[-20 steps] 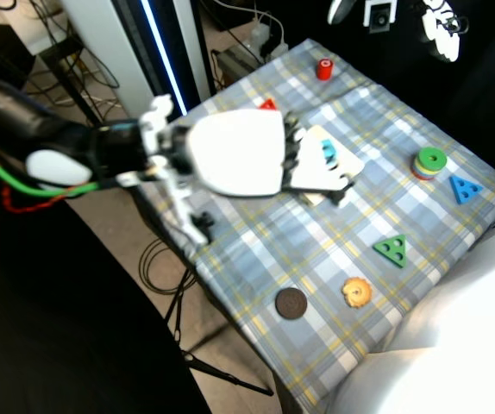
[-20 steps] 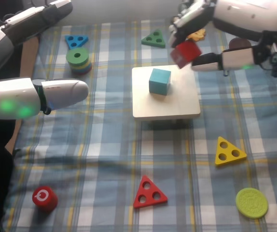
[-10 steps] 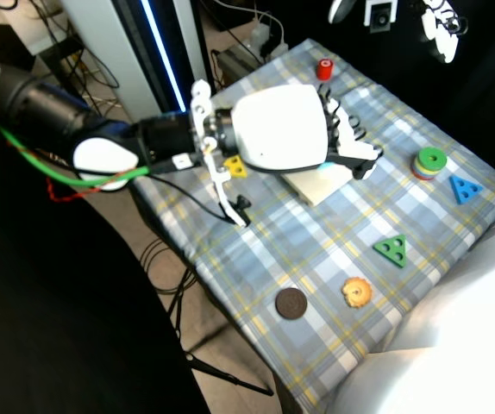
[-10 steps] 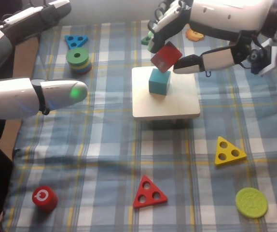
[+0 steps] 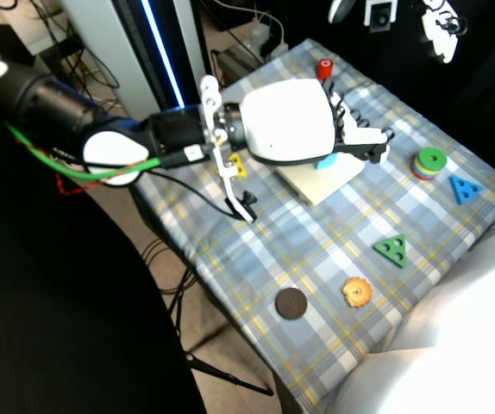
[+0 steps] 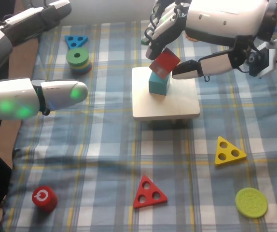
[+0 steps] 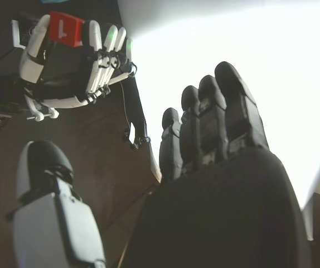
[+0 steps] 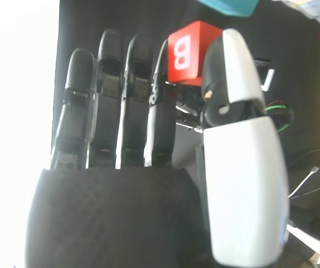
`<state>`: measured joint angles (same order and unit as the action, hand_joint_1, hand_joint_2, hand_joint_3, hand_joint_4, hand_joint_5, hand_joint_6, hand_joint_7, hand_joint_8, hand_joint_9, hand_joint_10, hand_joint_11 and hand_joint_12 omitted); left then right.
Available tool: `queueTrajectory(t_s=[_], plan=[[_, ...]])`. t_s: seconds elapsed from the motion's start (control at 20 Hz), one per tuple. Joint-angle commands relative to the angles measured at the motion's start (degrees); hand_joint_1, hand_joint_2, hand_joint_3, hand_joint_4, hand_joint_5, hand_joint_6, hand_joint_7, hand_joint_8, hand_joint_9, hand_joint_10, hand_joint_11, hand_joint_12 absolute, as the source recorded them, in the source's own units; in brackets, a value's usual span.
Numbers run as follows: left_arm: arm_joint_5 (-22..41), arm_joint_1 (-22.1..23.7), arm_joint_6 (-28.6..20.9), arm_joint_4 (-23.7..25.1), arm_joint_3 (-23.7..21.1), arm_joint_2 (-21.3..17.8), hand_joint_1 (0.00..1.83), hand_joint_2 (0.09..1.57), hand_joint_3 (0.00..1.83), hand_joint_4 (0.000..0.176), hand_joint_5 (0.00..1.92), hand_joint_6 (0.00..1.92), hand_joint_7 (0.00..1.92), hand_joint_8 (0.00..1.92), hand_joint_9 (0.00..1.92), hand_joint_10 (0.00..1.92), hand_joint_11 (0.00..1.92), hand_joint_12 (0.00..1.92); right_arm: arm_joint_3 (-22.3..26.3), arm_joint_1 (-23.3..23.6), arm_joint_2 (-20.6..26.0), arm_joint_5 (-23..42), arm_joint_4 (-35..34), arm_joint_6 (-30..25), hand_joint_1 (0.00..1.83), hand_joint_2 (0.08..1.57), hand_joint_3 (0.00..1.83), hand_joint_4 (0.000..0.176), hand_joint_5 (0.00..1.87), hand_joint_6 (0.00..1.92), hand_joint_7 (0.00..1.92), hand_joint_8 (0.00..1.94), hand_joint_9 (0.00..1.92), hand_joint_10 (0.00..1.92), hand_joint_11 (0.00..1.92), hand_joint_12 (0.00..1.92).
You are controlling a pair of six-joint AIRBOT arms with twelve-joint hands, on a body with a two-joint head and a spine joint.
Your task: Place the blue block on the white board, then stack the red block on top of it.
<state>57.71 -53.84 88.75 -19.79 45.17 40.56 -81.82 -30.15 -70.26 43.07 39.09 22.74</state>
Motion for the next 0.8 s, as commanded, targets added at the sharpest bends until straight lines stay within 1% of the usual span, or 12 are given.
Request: queueTrajectory(t_s=[0.0,0.05,0.1,0.15,0.25,0.3,0.35,0.4,0.5,0.55,0.7,0.75], plan=[[6.5,0.7,-0.4,0.7,0.1,-0.1,0.64,0.85,0.0,0.124,0.24,0.0,0.25,0.0,0.21,0.0,0.0,0.53,-0.1,1.1,-0.4,5.3,-2.5,-0.3,1.18,1.07,0.0,0.0,1.06,0.85,0.84,0.0,0.72,0.0,0.23,0.89],[6.5,0.7,-0.4,0.7,0.2,-0.1,0.64,0.85,0.0,0.132,0.24,0.0,0.25,0.0,0.21,0.0,0.0,0.52,0.0,1.1,-0.4,5.3,-2.3,-0.3,1.18,1.07,0.0,0.0,1.07,0.84,0.84,0.0,0.72,0.0,0.23,0.85],[6.4,0.7,-0.4,0.7,0.2,-0.1,0.65,0.85,0.0,0.132,0.24,0.0,0.24,0.0,0.21,0.0,0.0,0.52,0.0,1.1,-0.4,5.3,-2.1,-0.4,1.18,1.07,0.0,0.0,1.07,0.83,0.84,0.0,0.72,0.0,0.24,0.84],[6.4,0.8,-0.4,0.7,0.2,-0.1,0.65,0.85,0.0,0.14,0.24,0.0,0.23,0.0,0.2,0.0,0.0,0.53,0.0,1.1,-0.5,5.3,-2.0,-0.5,1.18,1.07,0.0,0.0,1.07,0.83,0.84,0.0,0.72,0.0,0.23,0.84],[6.4,0.8,-0.4,0.8,0.2,-0.1,0.66,0.85,0.0,0.142,0.24,0.0,0.24,0.0,0.2,0.0,0.0,0.57,-0.1,1.1,-0.6,5.3,-1.9,-0.5,1.18,1.06,0.0,0.0,1.08,0.81,0.84,0.0,0.72,0.0,0.23,0.83],[6.4,0.8,-0.4,0.8,0.2,-0.1,0.66,0.85,0.0,0.142,0.24,0.0,0.24,0.0,0.21,0.0,0.0,0.6,-0.1,1.1,-0.7,5.3,-1.8,-0.5,1.18,1.06,0.0,0.0,1.08,0.81,0.84,0.0,0.72,0.0,0.23,0.83],[6.4,0.8,-0.4,0.8,0.2,-0.1,0.66,0.85,0.0,0.136,0.24,0.0,0.25,0.0,0.21,0.0,0.0,0.6,-0.1,1.1,-0.7,5.3,-1.7,-0.5,1.18,1.07,0.0,0.0,1.07,0.83,0.84,0.0,0.72,0.0,0.24,0.84],[6.4,0.9,-0.4,0.8,0.2,-0.1,0.65,0.85,0.0,0.123,0.25,0.0,0.25,0.01,0.22,0.01,0.0,0.6,-0.1,1.1,-0.7,5.3,-1.7,-0.5,1.17,1.07,0.0,0.0,1.07,0.83,0.84,0.0,0.73,0.0,0.26,0.85],[6.4,0.9,-0.4,0.8,0.2,0.0,0.65,0.85,0.0,0.127,0.25,0.0,0.25,0.0,0.23,0.01,0.0,0.63,-0.2,1.1,-0.7,5.3,-1.7,-0.5,1.16,1.08,0.0,0.0,1.05,0.85,0.84,0.0,0.73,0.0,0.24,0.88],[6.4,0.9,-0.4,0.8,0.2,0.0,0.65,0.85,0.0,0.119,0.25,0.0,0.26,0.0,0.23,0.0,0.0,0.64,-0.2,1.1,-0.7,5.3,-1.7,-0.5,1.15,1.08,0.0,0.0,1.05,0.87,0.84,0.0,0.73,0.0,0.24,0.89],[6.4,0.9,-0.5,0.8,0.2,-0.1,0.65,0.85,0.0,0.127,0.24,0.0,0.25,0.0,0.21,0.0,0.0,0.53,-0.5,1.1,-0.8,5.1,-1.7,-0.5,1.13,1.09,0.0,0.0,1.03,0.9,0.83,0.0,0.73,0.0,0.23,0.9],[6.4,0.9,-0.5,0.9,0.2,0.0,0.64,0.85,0.0,0.128,0.24,0.0,0.25,0.0,0.21,0.0,0.0,0.52,-0.5,1.1,-0.8,4.9,-1.7,-0.5,1.13,1.09,0.0,0.0,1.02,0.91,0.83,0.0,0.73,0.0,0.24,0.91]])
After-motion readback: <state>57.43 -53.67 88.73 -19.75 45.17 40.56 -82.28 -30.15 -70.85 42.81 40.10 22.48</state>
